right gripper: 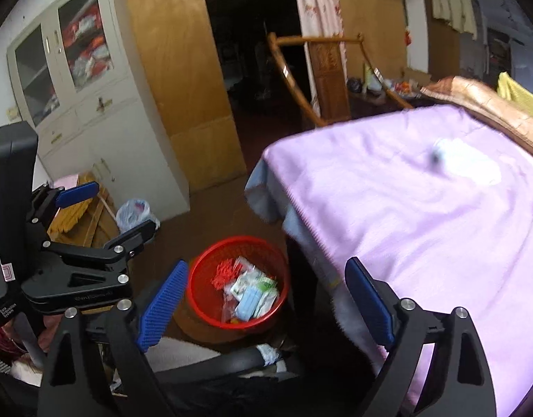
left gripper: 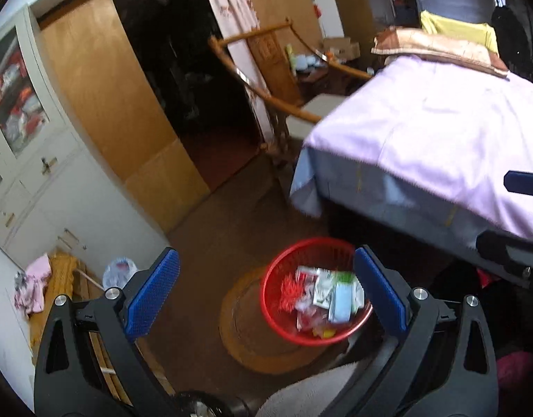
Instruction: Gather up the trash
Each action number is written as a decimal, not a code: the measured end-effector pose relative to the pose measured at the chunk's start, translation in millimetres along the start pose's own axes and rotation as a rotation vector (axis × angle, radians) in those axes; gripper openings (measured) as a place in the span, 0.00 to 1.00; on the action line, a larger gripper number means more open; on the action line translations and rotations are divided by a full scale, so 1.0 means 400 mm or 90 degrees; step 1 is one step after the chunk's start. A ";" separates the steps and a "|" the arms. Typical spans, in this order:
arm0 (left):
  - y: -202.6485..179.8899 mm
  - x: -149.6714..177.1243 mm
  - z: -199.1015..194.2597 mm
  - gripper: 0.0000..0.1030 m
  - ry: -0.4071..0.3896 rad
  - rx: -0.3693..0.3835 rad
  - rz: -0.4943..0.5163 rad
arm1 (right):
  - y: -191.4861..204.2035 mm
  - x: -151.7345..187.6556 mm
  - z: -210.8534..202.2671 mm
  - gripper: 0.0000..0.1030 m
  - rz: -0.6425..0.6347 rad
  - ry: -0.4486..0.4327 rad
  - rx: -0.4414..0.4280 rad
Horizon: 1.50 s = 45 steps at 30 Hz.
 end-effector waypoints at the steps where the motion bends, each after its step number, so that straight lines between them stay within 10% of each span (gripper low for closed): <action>1: 0.007 0.011 0.016 0.94 0.011 0.008 -0.008 | 0.013 0.012 0.022 0.87 -0.003 0.015 0.000; 22: 0.184 0.241 0.373 0.94 0.158 0.024 -0.082 | 0.174 0.145 0.410 0.87 -0.079 0.231 0.067; 45: 0.167 0.207 0.369 0.94 0.145 0.023 -0.058 | 0.182 0.191 0.448 0.87 -0.088 0.271 0.068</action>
Point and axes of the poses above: each gripper's, at about its wrist camera, not at the fingertips, and z roughly the way its jaws point, y to its left, x to its underside, the point moved 6 cm from there along z, roughly the way its jaws point, and after that the axes turned 13 degrees about x, right-handed, at the moved point
